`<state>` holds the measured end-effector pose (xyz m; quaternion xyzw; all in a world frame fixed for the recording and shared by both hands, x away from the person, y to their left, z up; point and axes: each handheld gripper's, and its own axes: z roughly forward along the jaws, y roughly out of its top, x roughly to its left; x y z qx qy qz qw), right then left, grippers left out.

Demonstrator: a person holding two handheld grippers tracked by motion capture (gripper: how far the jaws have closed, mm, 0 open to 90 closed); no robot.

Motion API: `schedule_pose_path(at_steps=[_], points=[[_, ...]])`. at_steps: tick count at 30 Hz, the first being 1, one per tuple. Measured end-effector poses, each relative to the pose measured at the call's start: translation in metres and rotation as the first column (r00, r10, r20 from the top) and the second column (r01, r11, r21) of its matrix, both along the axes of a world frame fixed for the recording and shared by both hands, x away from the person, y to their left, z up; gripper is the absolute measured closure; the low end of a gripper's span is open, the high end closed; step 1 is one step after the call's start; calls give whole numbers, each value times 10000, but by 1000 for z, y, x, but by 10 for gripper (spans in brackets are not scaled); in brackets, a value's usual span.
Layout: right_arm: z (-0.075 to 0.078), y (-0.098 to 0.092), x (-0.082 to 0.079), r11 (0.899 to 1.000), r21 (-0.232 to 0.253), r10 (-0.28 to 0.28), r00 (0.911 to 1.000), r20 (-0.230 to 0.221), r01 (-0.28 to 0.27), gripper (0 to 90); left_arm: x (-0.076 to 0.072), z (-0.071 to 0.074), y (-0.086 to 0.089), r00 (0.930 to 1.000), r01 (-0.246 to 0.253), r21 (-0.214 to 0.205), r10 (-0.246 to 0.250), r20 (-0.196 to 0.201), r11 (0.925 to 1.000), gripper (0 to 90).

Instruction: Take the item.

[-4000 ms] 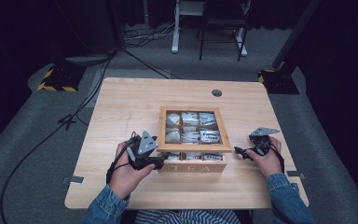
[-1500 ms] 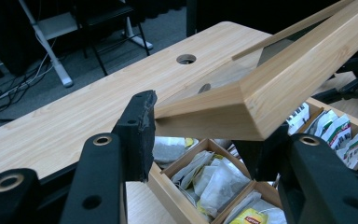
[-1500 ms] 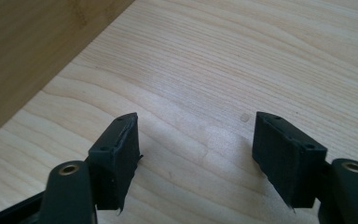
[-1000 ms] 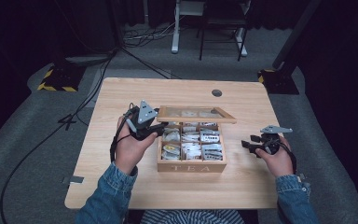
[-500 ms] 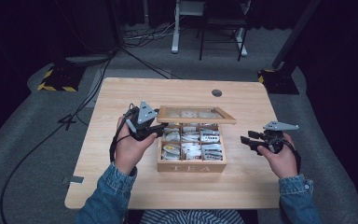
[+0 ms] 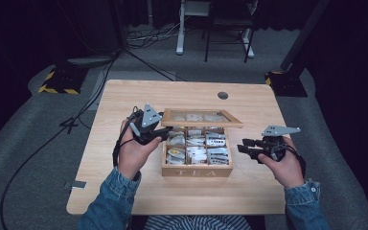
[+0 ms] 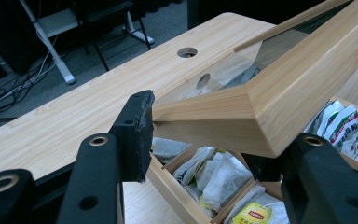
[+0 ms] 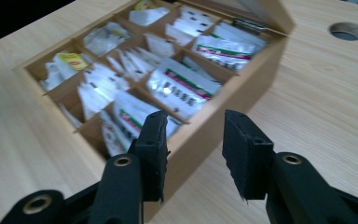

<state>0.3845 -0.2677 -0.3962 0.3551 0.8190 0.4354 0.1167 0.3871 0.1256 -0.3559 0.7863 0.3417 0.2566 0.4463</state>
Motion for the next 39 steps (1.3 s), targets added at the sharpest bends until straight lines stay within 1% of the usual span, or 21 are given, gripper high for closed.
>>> schedule_pose_path(at_steps=[1,2,6,9,12,19,26,30,33,36,39], points=[[0,0,0,10000,0,0,10000,0,0,622,0,0,0,10000,4,2,-4,0,10000,495],[3,7,-3,9996,33,267,9996,-13,-267,633,0,0,0,10000,5,2,-5,-1,10000,495],[5,18,-6,9978,-44,665,9978,-33,-665,641,0,0,0,10000,4,21,-4,-6,10000,495],[4,26,-7,9957,-64,920,9957,-121,-921,642,0,0,0,10000,-3,21,3,-12,10000,495],[1,31,-6,9944,-111,1048,9944,-136,-1049,652,0,0,0,10000,-5,20,5,-20,10000,495],[-7,42,-4,9907,-142,1348,9902,-371,-1354,663,0,0,0,10000,-30,-21,30,-73,10000,493],[-21,54,0,9856,-335,1634,9845,-642,-1658,660,-1,0,0,10000,-19,10,19,-83,10000,493],[-29,58,3,9835,-484,1698,9819,-845,-1742,661,-1,0,0,10000,-14,35,14,-78,10000,492],[-35,62,5,9817,-508,1781,9790,-995,-1838,663,0,0,0,10000,-1,66,1,-92,10000,491],[-38,64,6,9815,-577,1754,9786,-1075,-1823,666,0,0,0,10000,-1,78,1,-92,10000,491],[-41,66,6,9811,-550,1785,9771,-1158,-1858,672,-1,0,0,10000,-2,83,3,-91,10000,491]])
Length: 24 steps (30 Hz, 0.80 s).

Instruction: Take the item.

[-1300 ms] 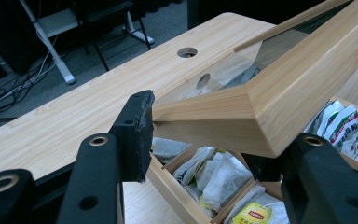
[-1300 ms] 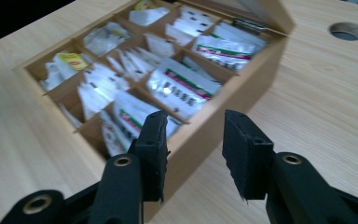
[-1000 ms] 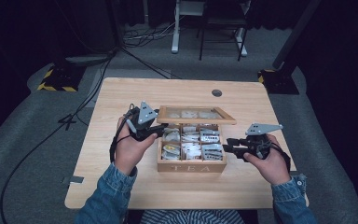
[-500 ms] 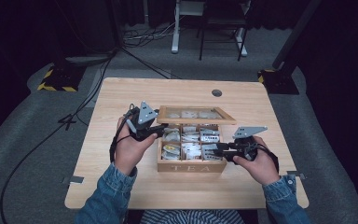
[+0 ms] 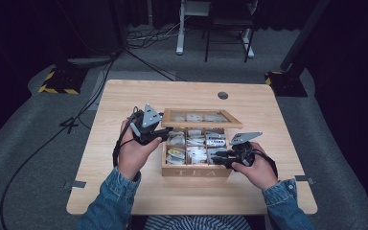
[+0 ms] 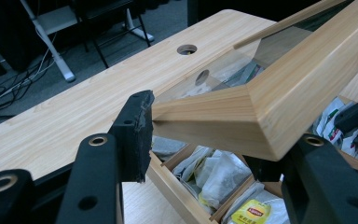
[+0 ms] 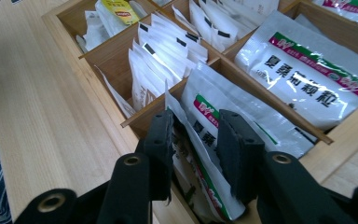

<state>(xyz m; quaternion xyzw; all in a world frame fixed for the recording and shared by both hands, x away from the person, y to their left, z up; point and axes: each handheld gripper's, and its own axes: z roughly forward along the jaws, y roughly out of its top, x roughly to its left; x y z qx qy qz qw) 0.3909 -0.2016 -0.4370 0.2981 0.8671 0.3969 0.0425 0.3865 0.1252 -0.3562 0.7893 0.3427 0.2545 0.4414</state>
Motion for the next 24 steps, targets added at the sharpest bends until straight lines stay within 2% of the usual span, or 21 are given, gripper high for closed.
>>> schedule_pose_path(at_steps=[3,11,14,19,24], points=[[-1,0,1,10000,25,-8,9999,-103,9,697,0,0,0,10000,-5,9,5,2,10000,491],[-7,3,0,10000,-16,-39,9990,-441,39,842,0,0,0,10000,-20,35,20,15,10000,491],[-6,4,-1,9998,-171,95,9995,-309,-100,891,0,0,0,10000,-20,44,20,20,10000,491],[-4,6,-4,9989,-429,183,9998,-38,-184,900,0,0,-1,10000,-8,21,8,-1,10000,491],[3,5,-6,9992,-314,238,9994,237,-231,900,0,0,-1,10000,-8,23,8,0,10000,492]])
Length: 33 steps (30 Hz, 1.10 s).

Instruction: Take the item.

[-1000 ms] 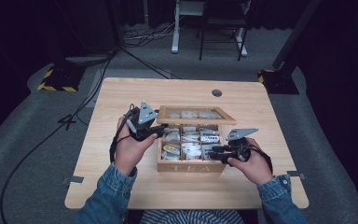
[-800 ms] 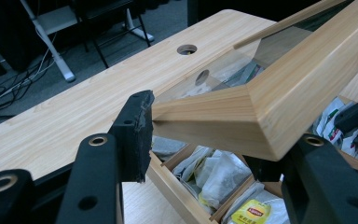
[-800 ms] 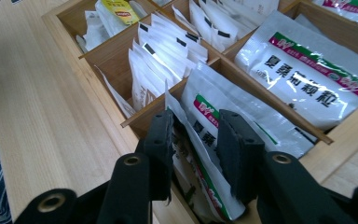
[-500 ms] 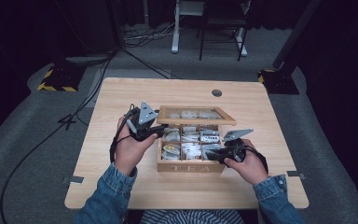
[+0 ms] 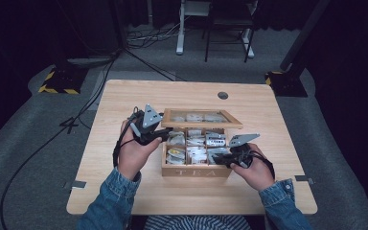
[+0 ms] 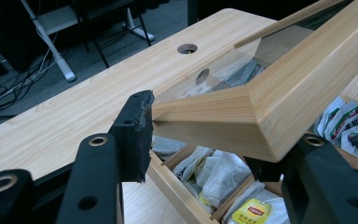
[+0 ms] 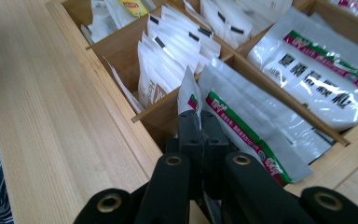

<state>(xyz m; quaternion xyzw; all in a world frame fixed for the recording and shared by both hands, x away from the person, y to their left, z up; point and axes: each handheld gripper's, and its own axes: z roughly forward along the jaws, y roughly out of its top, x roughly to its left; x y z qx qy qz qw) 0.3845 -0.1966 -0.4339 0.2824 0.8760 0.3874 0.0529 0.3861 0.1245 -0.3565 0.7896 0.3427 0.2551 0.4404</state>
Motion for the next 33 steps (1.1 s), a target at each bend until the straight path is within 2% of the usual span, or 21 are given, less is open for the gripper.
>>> schedule_pose_path(at_steps=[11,17,22,33], points=[[19,-8,-6,9991,432,-73,9975,704,42,900,0,0,0,10000,-3,4,3,1,10000,491],[28,-14,-8,9960,881,-216,9952,956,131,900,0,0,0,10000,-12,10,12,6,10000,491],[35,-19,-9,9903,1370,-374,9929,1128,217,900,0,0,0,10000,-12,8,12,3,10000,492],[43,-26,-12,9778,2078,-580,9887,1381,283,900,0,0,0,10000,-7,22,7,1,10000,492]])
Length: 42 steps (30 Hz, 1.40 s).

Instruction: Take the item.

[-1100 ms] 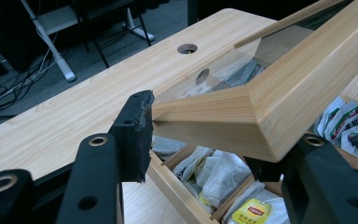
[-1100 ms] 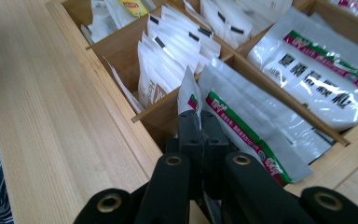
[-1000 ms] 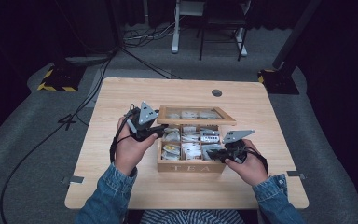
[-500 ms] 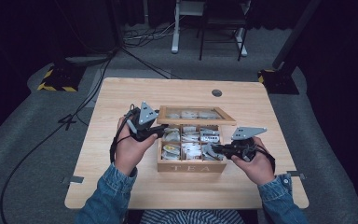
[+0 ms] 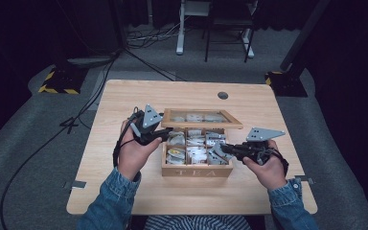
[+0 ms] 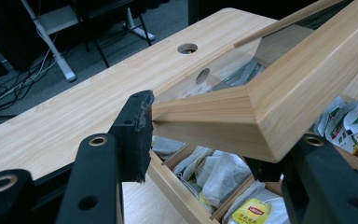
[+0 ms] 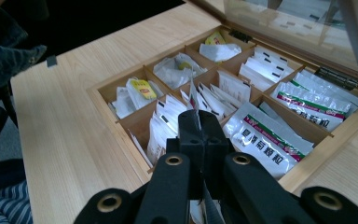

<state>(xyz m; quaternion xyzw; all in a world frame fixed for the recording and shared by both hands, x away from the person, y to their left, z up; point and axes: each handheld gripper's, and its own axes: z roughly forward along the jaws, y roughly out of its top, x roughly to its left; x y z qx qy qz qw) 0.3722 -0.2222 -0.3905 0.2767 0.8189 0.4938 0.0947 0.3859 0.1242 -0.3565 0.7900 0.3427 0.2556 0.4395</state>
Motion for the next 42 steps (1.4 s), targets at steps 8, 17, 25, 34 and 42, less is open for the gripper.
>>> schedule_pose_path(at_steps=[8,17,25,34,42], points=[[3,-8,0,9984,510,-229,9997,101,224,900,1,1,0,10000,11,-23,-11,0,10000,491],[8,-24,-2,9936,803,-824,9960,345,794,900,2,1,0,10000,23,12,-23,62,10000,482],[14,-42,-3,9863,1016,-1359,9893,527,1301,900,3,2,0,10000,28,-7,-28,88,10000,482],[15,-60,-1,9746,1230,-1954,9790,582,1872,900,4,2,0,10000,54,-108,-53,67,9999,478],[16,-75,2,9646,1119,-2479,9659,740,2390,900,4,2,0,10000,23,-114,-22,46,9999,477]])
